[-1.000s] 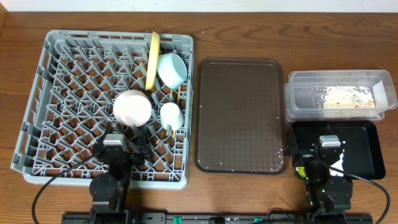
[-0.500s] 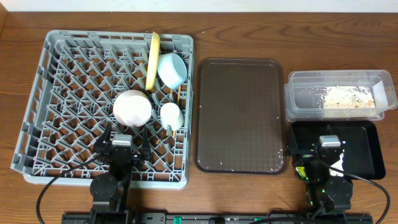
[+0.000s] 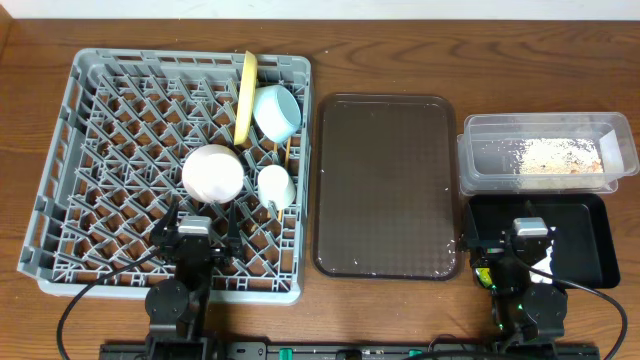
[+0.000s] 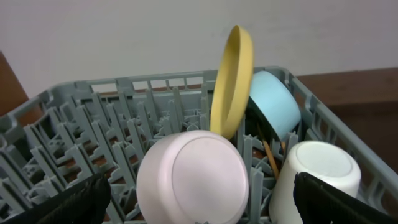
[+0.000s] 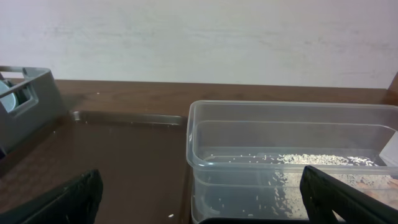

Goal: Sort waste into correct bins and load items into the dishwasher rack

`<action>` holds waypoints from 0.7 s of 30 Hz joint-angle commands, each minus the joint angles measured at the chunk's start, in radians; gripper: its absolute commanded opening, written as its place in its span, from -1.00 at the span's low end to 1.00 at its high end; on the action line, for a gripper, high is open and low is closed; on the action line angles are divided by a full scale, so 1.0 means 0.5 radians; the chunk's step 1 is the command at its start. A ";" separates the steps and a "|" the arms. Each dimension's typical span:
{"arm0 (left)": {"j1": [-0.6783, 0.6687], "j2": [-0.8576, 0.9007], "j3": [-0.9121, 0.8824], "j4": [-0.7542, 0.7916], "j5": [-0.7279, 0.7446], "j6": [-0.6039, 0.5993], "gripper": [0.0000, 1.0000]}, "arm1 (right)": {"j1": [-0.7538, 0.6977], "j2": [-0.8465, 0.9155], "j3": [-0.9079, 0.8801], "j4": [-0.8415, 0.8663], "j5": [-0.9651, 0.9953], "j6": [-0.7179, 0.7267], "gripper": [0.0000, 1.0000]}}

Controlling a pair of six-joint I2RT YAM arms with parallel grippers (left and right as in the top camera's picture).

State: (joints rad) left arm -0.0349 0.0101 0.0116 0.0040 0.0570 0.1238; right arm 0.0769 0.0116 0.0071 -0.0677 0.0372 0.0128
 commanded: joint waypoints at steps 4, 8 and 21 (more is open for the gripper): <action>-0.006 -0.017 -0.015 -0.060 -0.058 -0.197 0.90 | -0.017 -0.014 -0.004 -0.008 0.014 -0.027 0.98; -0.006 -0.017 -0.015 -0.143 -0.100 -0.251 0.90 | -0.017 -0.014 -0.004 -0.008 0.014 -0.027 0.99; -0.006 -0.012 -0.015 -0.144 -0.100 -0.251 0.91 | -0.017 -0.014 -0.004 -0.008 0.014 -0.027 0.99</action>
State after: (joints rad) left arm -0.0349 0.0101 0.0151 -0.0231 0.0444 0.0071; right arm 0.0769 0.0116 0.0071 -0.0677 0.0372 0.0128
